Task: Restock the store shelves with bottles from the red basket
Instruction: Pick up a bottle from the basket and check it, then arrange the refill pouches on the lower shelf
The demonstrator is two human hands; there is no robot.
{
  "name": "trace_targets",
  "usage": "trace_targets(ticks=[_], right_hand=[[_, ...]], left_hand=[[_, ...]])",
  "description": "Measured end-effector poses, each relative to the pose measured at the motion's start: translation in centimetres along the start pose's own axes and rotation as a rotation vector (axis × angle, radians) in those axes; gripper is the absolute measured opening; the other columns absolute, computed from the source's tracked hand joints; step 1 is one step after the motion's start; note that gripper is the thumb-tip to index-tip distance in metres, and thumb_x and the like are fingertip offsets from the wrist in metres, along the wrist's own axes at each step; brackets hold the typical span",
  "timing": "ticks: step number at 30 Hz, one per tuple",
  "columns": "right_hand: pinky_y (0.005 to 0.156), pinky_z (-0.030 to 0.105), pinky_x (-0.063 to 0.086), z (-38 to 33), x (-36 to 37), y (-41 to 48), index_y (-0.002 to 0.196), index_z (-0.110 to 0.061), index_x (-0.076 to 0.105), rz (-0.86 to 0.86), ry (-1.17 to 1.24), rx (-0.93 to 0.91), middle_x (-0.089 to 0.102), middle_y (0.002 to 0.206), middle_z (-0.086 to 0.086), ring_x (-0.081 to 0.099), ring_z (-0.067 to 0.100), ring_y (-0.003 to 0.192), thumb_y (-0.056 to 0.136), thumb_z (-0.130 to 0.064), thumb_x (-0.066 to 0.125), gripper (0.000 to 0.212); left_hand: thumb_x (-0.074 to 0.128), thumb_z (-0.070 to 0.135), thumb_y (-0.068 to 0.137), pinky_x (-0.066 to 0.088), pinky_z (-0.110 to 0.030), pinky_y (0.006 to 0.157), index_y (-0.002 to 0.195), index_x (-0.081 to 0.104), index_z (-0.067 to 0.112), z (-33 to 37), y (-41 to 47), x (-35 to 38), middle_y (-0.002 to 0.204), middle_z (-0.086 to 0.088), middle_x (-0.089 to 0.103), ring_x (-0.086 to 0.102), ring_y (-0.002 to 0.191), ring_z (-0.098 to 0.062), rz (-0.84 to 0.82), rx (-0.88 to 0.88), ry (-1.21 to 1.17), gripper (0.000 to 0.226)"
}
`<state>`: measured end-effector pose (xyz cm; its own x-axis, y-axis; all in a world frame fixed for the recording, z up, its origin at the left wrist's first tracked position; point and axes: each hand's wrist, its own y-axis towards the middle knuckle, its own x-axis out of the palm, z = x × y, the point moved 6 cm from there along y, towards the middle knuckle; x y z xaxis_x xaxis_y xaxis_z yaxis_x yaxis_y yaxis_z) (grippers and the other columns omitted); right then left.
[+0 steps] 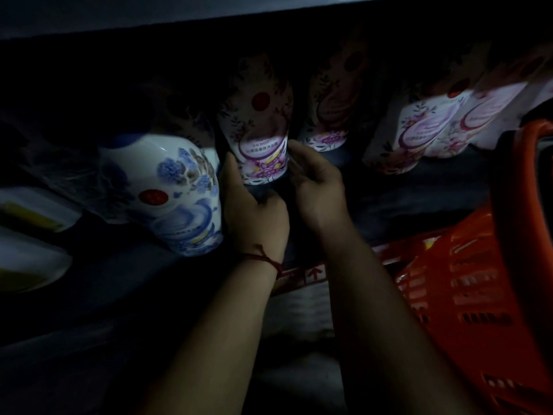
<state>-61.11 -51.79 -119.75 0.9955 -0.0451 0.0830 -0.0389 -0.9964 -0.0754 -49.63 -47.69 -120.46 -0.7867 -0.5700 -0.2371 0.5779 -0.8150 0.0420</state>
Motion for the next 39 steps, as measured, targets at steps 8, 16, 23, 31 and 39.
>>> trace_targets(ticks=[8, 16, 23, 31, 39], right_hand=[[0.100, 0.031, 0.048, -1.7, -2.4, -0.4, 0.130, 0.005, 0.057, 0.068, 0.048, -0.031, 0.065, 0.122, 0.020, 0.062, 0.023, 0.114, 0.064, -0.002, 0.040, 0.068], [0.099, 0.046, 0.051, -0.6, -6.8, 0.2, 0.124, -0.015, 0.065, 0.227, -0.213, -0.054, 0.072, 0.115, 0.000, 0.066, 0.013, 0.111, 0.068, -0.022, 0.061, 0.056], [0.081, 0.037, 0.052, -1.0, -9.0, -0.6, 0.085, -0.008, 0.069, 0.403, -0.486, -0.040, 0.071, 0.084, 0.005, 0.067, 0.021, 0.086, 0.081, -0.035, 0.069, 0.026], [0.084, 0.018, 0.042, -1.5, -9.1, -1.1, 0.105, -0.009, 0.070, 0.390, -0.533, -0.014, 0.071, 0.101, 0.002, 0.062, 0.012, 0.094, 0.082, -0.031, 0.073, 0.032], [0.097, 0.031, 0.046, -2.1, -6.7, -3.7, 0.116, -0.003, 0.066, 0.417, -0.527, -0.095, 0.070, 0.114, 0.014, 0.063, 0.024, 0.109, 0.082, -0.017, 0.068, 0.037]], left_hand=[[0.049, 0.010, 0.064, 0.043, -0.050, 0.107, 0.143, 0.046, 0.022, -0.6, -0.1, 1.6, 0.143, 0.001, 0.039, 0.047, 0.134, -0.021, -0.129, 0.062, -0.010, 0.081], [0.049, 0.024, 0.062, 0.041, -0.045, 0.110, 0.145, 0.045, 0.026, 1.1, -3.6, 4.6, 0.141, 0.002, 0.039, 0.047, 0.134, -0.016, -0.255, 0.057, -0.054, 0.082], [0.050, 0.003, 0.076, 0.047, -0.033, 0.105, 0.144, 0.048, 0.015, 2.3, -4.8, 6.4, 0.142, -0.005, 0.041, 0.058, 0.122, -0.015, -0.354, 0.037, -0.063, 0.069], [0.053, 0.023, 0.073, 0.047, -0.035, 0.106, 0.146, 0.044, 0.029, 1.8, -4.4, 6.6, 0.130, 0.008, 0.064, 0.058, 0.120, -0.002, -0.419, -0.004, 0.003, 0.074], [0.057, 0.015, 0.081, 0.028, -0.024, 0.114, 0.149, 0.037, 0.021, 5.8, -5.8, 1.2, 0.149, -0.004, 0.045, 0.041, 0.137, -0.020, -0.669, 0.230, 0.565, 0.071]])
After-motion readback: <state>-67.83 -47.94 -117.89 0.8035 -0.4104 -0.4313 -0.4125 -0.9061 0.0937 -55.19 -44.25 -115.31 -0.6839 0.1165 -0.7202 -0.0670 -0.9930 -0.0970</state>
